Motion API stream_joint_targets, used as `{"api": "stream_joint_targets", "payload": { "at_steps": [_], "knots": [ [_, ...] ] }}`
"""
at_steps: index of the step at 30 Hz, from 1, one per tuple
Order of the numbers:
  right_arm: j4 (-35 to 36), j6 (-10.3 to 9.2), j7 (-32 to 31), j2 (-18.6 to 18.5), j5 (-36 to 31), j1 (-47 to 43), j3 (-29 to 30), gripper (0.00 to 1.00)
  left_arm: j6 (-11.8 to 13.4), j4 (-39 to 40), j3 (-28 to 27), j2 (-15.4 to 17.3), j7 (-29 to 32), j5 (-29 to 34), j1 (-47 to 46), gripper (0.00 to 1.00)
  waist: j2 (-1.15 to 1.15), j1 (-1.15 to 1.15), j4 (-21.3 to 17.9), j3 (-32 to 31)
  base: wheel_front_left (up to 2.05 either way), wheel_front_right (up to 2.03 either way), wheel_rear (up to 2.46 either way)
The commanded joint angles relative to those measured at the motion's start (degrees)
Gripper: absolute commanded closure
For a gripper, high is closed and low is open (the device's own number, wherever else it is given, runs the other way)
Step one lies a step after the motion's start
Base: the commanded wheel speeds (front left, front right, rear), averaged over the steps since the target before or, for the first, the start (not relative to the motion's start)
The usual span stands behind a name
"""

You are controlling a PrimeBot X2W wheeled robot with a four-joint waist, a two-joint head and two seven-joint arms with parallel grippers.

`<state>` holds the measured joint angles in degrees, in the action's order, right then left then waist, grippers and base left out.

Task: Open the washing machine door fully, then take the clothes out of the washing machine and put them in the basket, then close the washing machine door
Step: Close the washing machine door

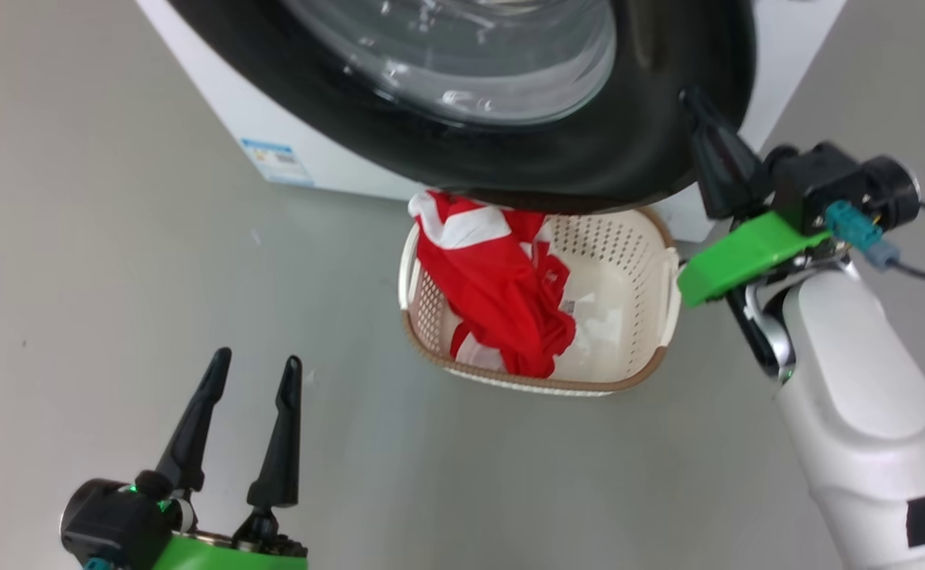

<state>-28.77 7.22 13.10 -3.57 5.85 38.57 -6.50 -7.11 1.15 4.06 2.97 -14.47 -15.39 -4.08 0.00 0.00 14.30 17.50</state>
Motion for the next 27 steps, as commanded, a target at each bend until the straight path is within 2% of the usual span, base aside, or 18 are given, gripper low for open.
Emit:
{"api": "stream_joint_targets", "payload": {
  "at_steps": [1, 18, 27],
  "knots": [
    [0.5, 0.26, 0.5, 0.7, -0.7, 2.3, -0.5, 1.0, -0.4, 1.3, -1.6, 0.5, -0.5, -0.5, -1.5, 0.0, 0.0, 0.0, 1.7, 2.4, 0.0, 0.0, 0.0],
    [-8.1, 0.26, 1.8, 0.7, -0.7, 14.8, 5.5, 1.0, -0.4, 0.4, -0.5, 0.3, -0.5, -1.9, -4.8, 0.0, 0.0, 0.0, 1.8, 7.1, 0.0, 0.0, 0.0],
    [-11.7, 0.26, 1.9, -0.6, -3.7, 23.3, 8.6, 1.0, -0.4, -1.4, -0.8, 0.0, -0.5, -2.1, -6.9, 0.0, 0.0, 0.0, 2.6, 9.7, 0.0, 0.0, 0.0]
  ]
}}
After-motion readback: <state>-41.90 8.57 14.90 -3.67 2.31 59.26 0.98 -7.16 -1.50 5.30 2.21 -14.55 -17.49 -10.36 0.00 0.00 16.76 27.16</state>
